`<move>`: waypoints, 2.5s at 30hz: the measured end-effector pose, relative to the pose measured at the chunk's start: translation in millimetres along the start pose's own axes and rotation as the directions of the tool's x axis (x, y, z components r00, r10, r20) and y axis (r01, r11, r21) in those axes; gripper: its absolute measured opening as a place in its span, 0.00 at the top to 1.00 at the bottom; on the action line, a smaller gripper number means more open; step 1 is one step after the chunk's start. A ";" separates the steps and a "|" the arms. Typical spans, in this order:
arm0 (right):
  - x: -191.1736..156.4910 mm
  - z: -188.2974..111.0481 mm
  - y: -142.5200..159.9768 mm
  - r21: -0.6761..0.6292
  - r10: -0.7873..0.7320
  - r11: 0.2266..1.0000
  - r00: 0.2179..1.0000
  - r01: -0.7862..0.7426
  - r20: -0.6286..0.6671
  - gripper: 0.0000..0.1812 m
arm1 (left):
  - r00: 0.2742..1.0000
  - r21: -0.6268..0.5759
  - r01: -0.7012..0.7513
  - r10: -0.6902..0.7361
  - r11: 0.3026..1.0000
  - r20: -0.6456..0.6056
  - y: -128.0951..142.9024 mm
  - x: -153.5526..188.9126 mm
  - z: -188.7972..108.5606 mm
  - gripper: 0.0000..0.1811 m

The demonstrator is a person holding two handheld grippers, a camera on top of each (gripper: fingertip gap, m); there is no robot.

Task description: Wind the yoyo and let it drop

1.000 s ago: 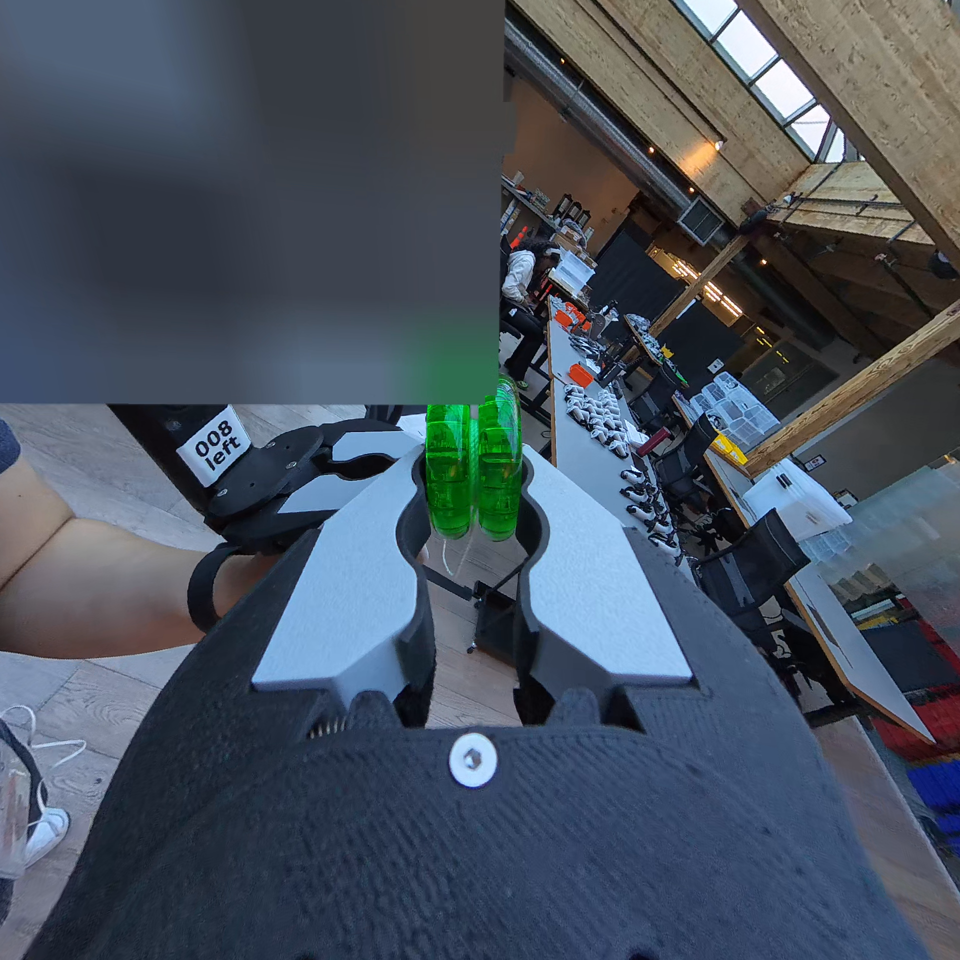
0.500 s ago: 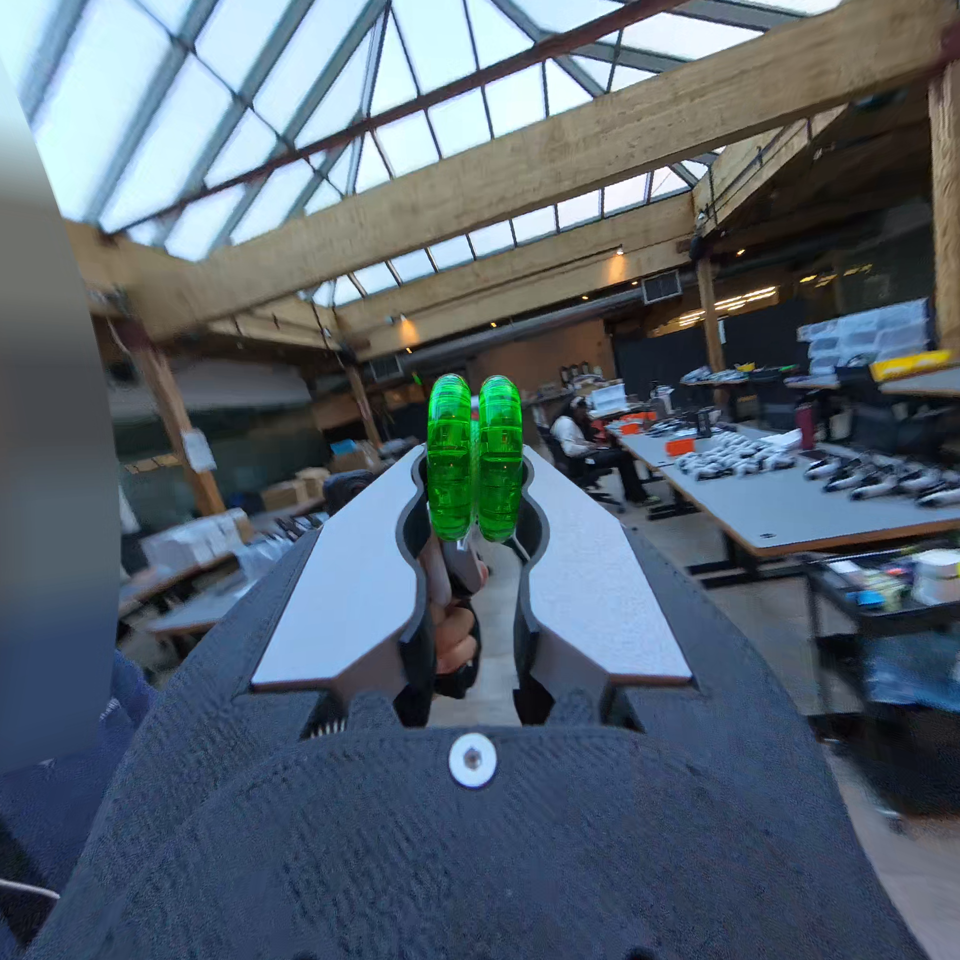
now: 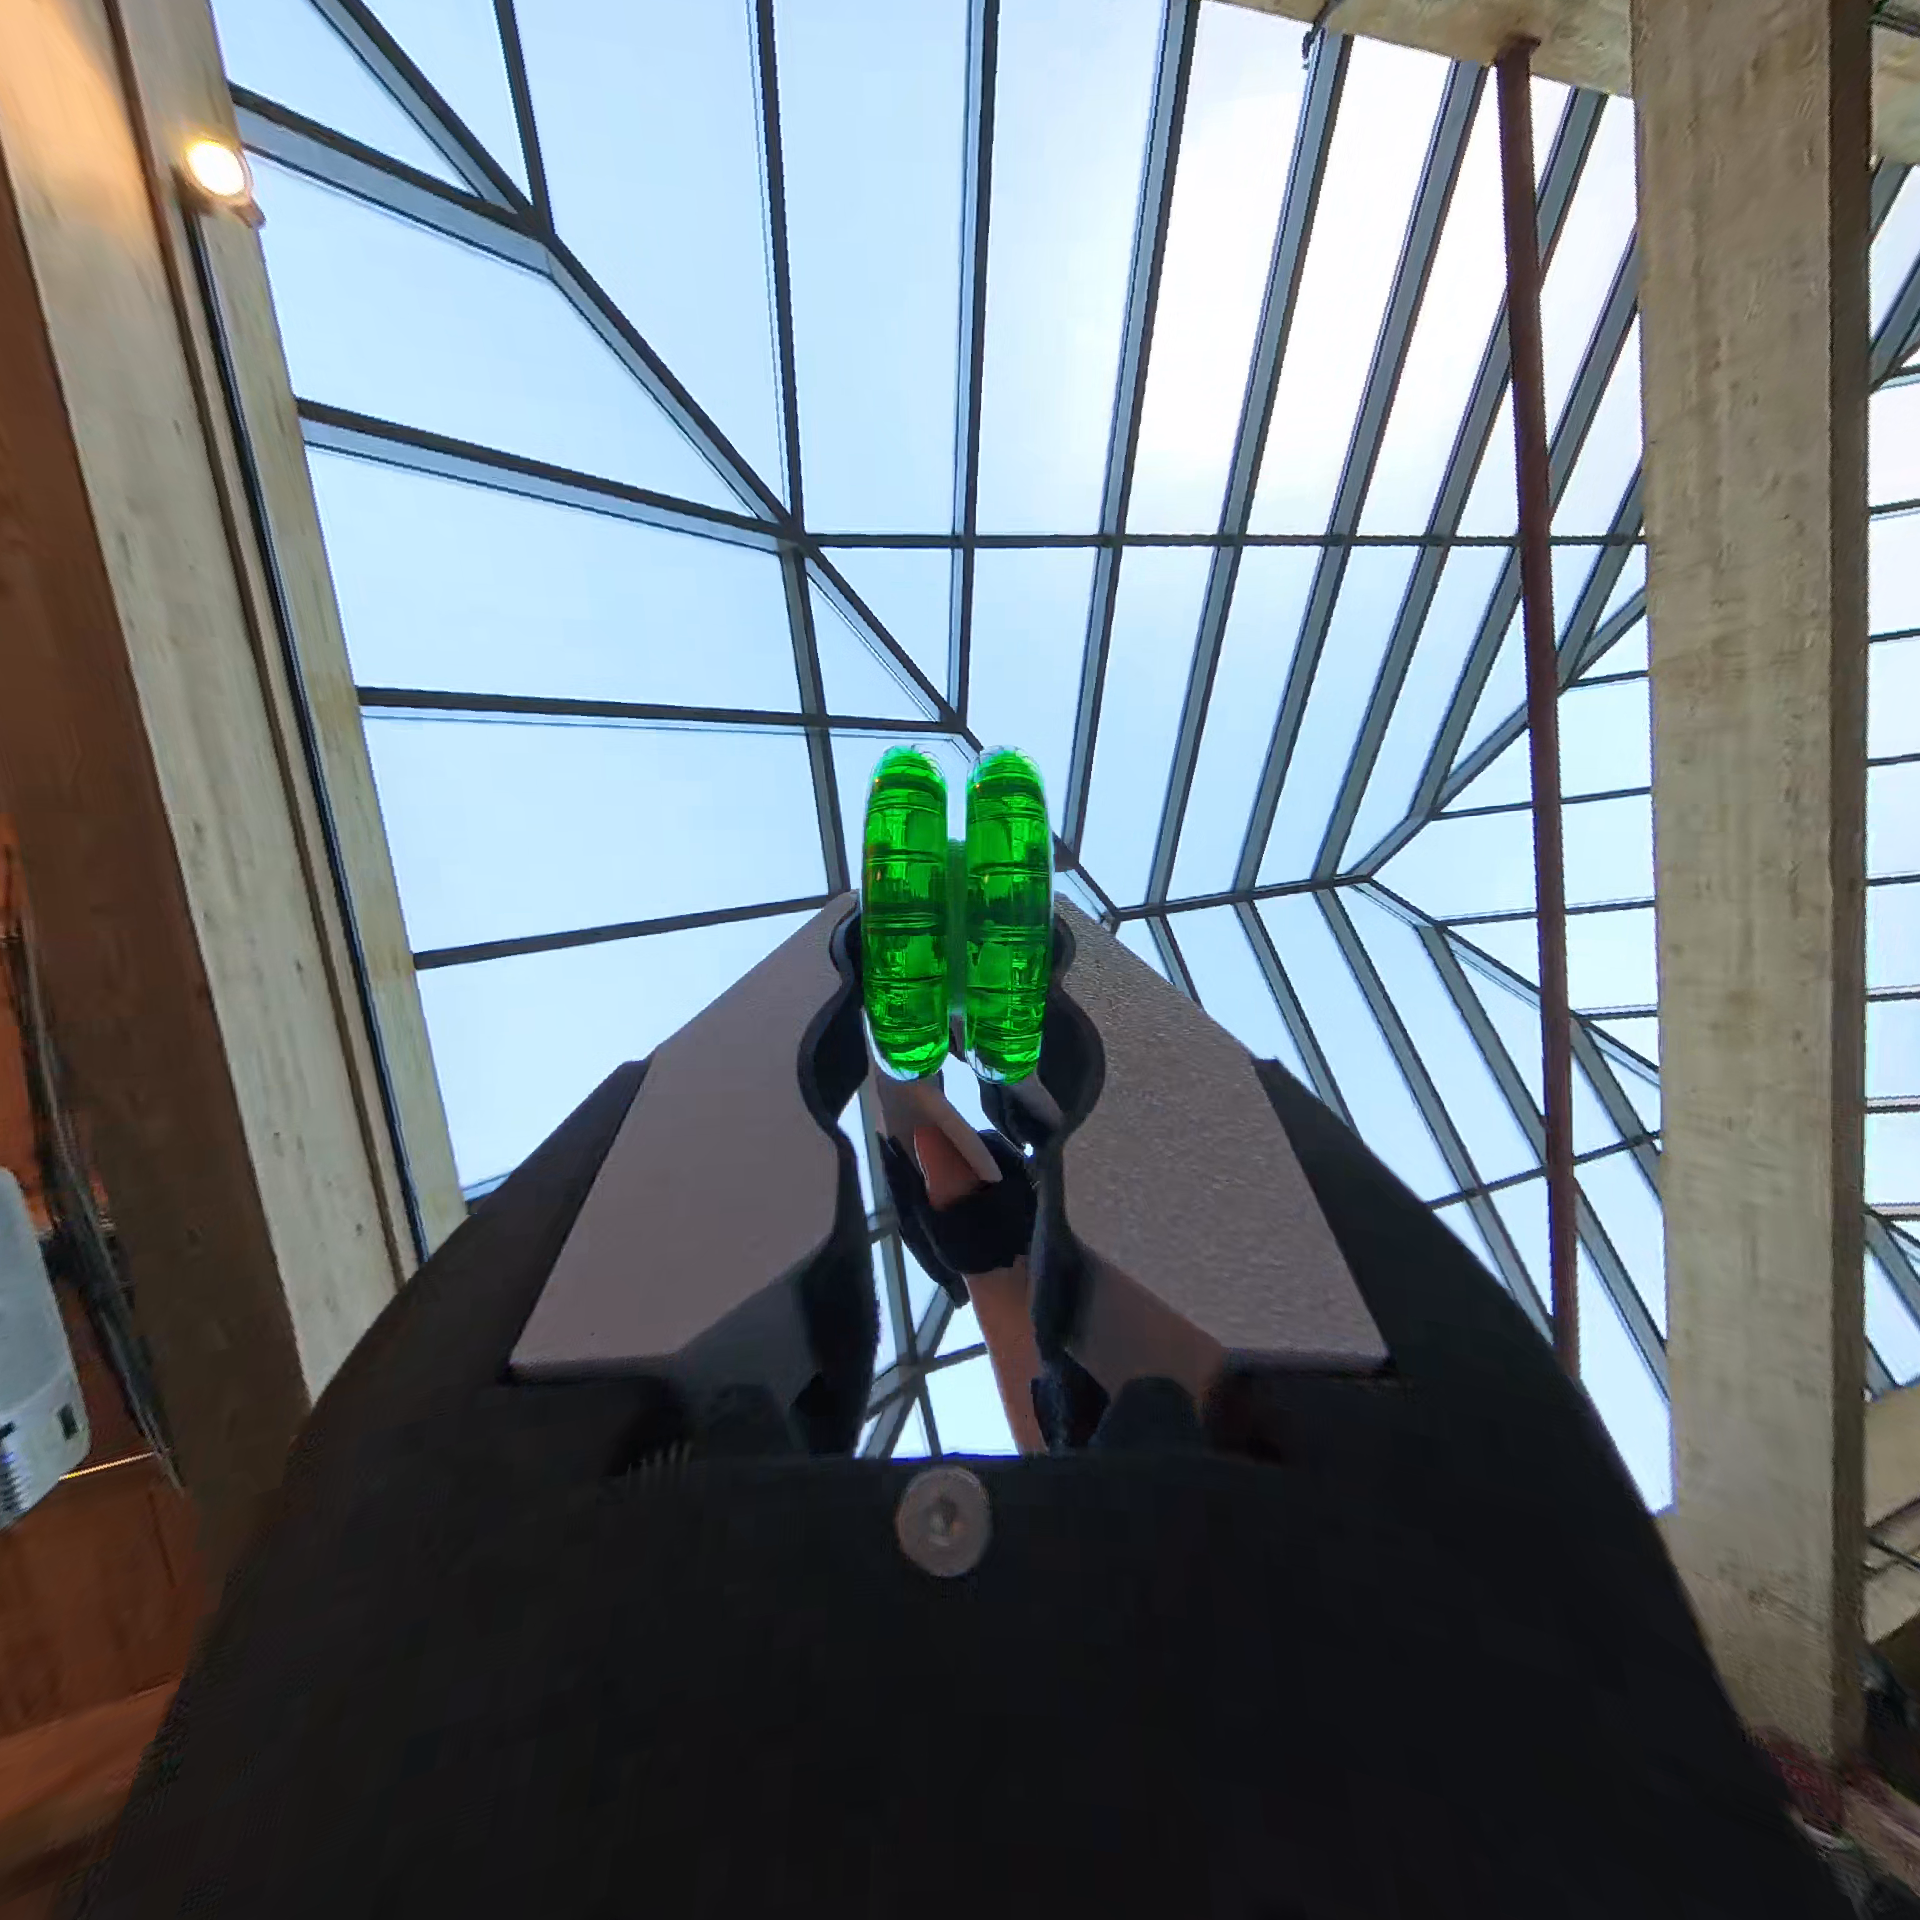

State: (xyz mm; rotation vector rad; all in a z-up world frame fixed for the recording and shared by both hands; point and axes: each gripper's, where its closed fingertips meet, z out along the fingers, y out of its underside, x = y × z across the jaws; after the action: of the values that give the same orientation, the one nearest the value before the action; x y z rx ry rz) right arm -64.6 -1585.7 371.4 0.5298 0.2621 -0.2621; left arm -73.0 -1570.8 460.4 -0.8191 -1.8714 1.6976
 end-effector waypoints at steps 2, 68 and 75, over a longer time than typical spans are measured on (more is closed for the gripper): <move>-1.2 6.1 2.3 -0.010 0.022 1.000 0.999 -0.022 0.036 0.86 | 0.999 -0.006 0.051 -0.051 0.999 -0.006 -1.9 -0.7 9.1 1.00; -6.2 -12.3 -17.6 -0.877 -0.586 -0.475 -0.771 0.074 0.252 0.85 | 0.983 -0.116 0.076 -0.094 0.990 -0.160 24.0 -0.3 45.2 1.00; -14.5 -22.3 -68.5 -0.889 -0.428 -0.428 -0.903 0.163 0.040 0.85 | 0.970 -0.144 0.137 -0.162 0.980 -0.180 47.9 16.8 84.3 1.00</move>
State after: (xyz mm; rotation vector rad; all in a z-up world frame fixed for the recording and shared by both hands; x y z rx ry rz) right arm -103.4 -1628.4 325.8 -0.3725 2.2679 -2.0547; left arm -138.5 -1615.8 402.5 -0.8362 -1.8759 1.3671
